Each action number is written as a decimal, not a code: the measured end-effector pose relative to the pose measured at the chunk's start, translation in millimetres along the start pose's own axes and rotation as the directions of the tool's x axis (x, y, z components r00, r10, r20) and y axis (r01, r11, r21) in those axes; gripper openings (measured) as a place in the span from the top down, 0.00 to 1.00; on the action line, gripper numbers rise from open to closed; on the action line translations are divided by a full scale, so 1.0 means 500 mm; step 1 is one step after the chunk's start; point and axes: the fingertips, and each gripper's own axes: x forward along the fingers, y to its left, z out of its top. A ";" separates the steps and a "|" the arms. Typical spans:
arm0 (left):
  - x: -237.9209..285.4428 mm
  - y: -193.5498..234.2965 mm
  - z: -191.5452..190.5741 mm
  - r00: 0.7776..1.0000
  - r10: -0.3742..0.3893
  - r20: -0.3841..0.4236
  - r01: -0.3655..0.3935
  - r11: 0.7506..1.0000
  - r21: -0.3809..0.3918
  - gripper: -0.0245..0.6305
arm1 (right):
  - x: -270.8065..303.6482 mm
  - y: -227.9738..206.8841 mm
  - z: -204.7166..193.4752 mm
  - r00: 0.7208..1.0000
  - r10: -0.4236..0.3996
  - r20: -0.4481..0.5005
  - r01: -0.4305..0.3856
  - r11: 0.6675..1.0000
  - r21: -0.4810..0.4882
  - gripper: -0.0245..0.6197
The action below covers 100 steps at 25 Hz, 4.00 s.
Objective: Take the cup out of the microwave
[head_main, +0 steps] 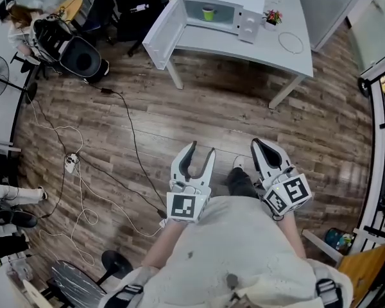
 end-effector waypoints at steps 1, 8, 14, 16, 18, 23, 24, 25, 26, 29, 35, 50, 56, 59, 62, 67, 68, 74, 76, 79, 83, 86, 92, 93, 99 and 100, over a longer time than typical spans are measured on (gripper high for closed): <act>0.017 -0.002 0.006 1.000 0.006 0.001 -0.006 1.000 -0.004 0.67 | 0.006 -0.015 0.010 1.000 0.005 0.002 -0.005 1.000 -0.003 0.95; 0.123 -0.017 0.021 0.998 0.059 -0.011 -0.059 0.998 0.014 0.67 | 0.038 -0.119 0.060 0.999 0.039 0.003 -0.039 0.999 -0.021 0.95; 0.220 -0.053 0.028 0.995 0.096 0.019 -0.096 0.995 0.003 0.67 | 0.061 -0.217 0.096 0.997 0.080 0.006 -0.080 0.996 -0.036 0.95; 0.249 -0.059 0.035 0.991 0.132 0.006 -0.132 0.991 -0.002 0.67 | 0.066 -0.248 0.109 0.995 0.095 0.010 -0.095 0.995 -0.043 0.95; 0.282 -0.073 0.034 0.989 0.147 0.022 -0.147 0.989 -0.006 0.67 | 0.067 -0.285 0.121 0.994 0.105 0.008 -0.104 0.993 -0.053 0.95; 0.363 -0.095 0.035 0.986 0.163 0.043 -0.164 0.987 0.001 0.67 | 0.076 -0.369 0.147 0.993 0.114 0.001 -0.114 0.991 -0.064 0.95; 0.375 -0.098 0.036 0.984 0.172 0.042 -0.172 0.985 0.003 0.67 | 0.078 -0.383 0.149 0.993 0.118 0.001 -0.117 0.991 -0.064 0.95; 0.386 -0.101 0.035 0.983 0.180 0.037 -0.180 0.984 0.003 0.67 | 0.080 -0.396 0.150 0.993 0.120 0.000 -0.120 0.991 -0.063 0.95; 0.394 -0.105 0.032 0.982 0.185 0.032 -0.186 0.983 0.005 0.67 | 0.080 -0.407 0.149 0.992 0.122 -0.001 -0.122 0.991 -0.062 0.95; 0.409 -0.114 0.028 0.980 0.200 0.019 -0.200 0.980 0.001 0.67 | 0.077 -0.430 0.144 0.992 0.125 -0.005 -0.125 0.991 -0.049 0.95; 0.452 -0.129 0.009 0.984 0.179 0.007 -0.179 0.983 0.032 0.65 | 0.082 -0.477 0.143 0.993 0.114 -0.012 -0.114 0.993 -0.015 0.95; 0.593 -0.040 0.022 0.997 0.082 0.002 -0.082 0.995 0.050 0.63 | 0.198 -0.539 0.168 1.000 0.031 -0.002 -0.031 0.999 -0.017 0.95; 0.697 0.027 0.035 0.999 0.034 0.001 -0.034 0.999 0.041 0.63 | 0.298 -0.590 0.189 1.000 -0.008 -0.012 0.008 1.000 -0.015 0.95; 0.746 0.077 0.044 1.000 0.025 0.011 -0.026 0.999 0.031 0.63 | 0.361 -0.607 0.199 1.000 -0.015 -0.017 0.015 1.000 -0.014 0.95; 0.785 0.134 0.050 1.000 0.029 0.000 -0.029 0.999 0.030 0.63 | 0.422 -0.616 0.218 1.000 -0.021 -0.019 0.021 1.000 -0.021 0.95; 0.847 0.217 0.070 1.000 0.017 -0.006 -0.017 0.999 0.030 0.63 | 0.512 -0.641 0.253 0.998 -0.056 -0.005 0.056 0.998 -0.020 0.95; 0.859 0.236 0.072 1.000 0.014 -0.012 -0.014 0.999 0.031 0.63 | 0.530 -0.645 0.258 0.998 -0.065 -0.004 0.065 0.998 -0.017 0.95; 0.934 0.349 0.081 0.999 -0.017 -0.033 0.018 0.999 0.034 0.63 | 0.648 -0.658 0.280 0.994 -0.112 0.004 0.112 0.994 0.000 0.95; 0.959 0.385 0.089 0.999 -0.032 -0.028 0.033 0.999 0.037 0.63 | 0.687 -0.659 0.286 0.992 -0.122 0.009 0.122 0.992 0.001 0.95; 0.990 0.440 0.094 0.998 -0.050 -0.034 0.051 0.998 0.041 0.63 | 0.746 -0.658 0.297 0.990 -0.140 0.014 0.140 0.990 -0.002 0.95; 1.033 0.510 0.098 0.997 -0.071 -0.036 0.072 0.997 0.039 0.63 | 0.817 -0.658 0.310 0.986 -0.166 0.027 0.166 0.986 0.002 0.95; 1.058 0.552 0.090 0.995 -0.087 -0.044 0.089 0.995 0.037 0.63 | 0.859 -0.656 0.309 0.983 -0.183 0.027 0.183 0.983 0.001 0.95; 1.094 0.608 0.066 0.990 -0.115 -0.075 0.118 0.993 0.030 0.63 | 0.908 -0.653 0.303 0.976 -0.218 0.019 0.218 0.976 0.005 0.95; 1.100 0.613 0.061 0.990 -0.120 -0.081 0.122 0.992 0.027 0.62 | 0.912 -0.656 0.302 0.974 -0.227 0.017 0.227 0.974 0.006 0.95; 1.142 0.629 0.014 0.982 -0.141 -0.127 0.145 0.989 0.019 0.61 | 0.928 -0.678 0.293 0.965 -0.263 -0.006 0.263 0.965 0.011 0.95; 1.151 0.630 0.007 0.981 -0.144 -0.133 0.148 0.989 0.021 0.60 | 0.931 -0.684 0.291 0.964 -0.266 -0.010 0.266 0.964 0.012 0.95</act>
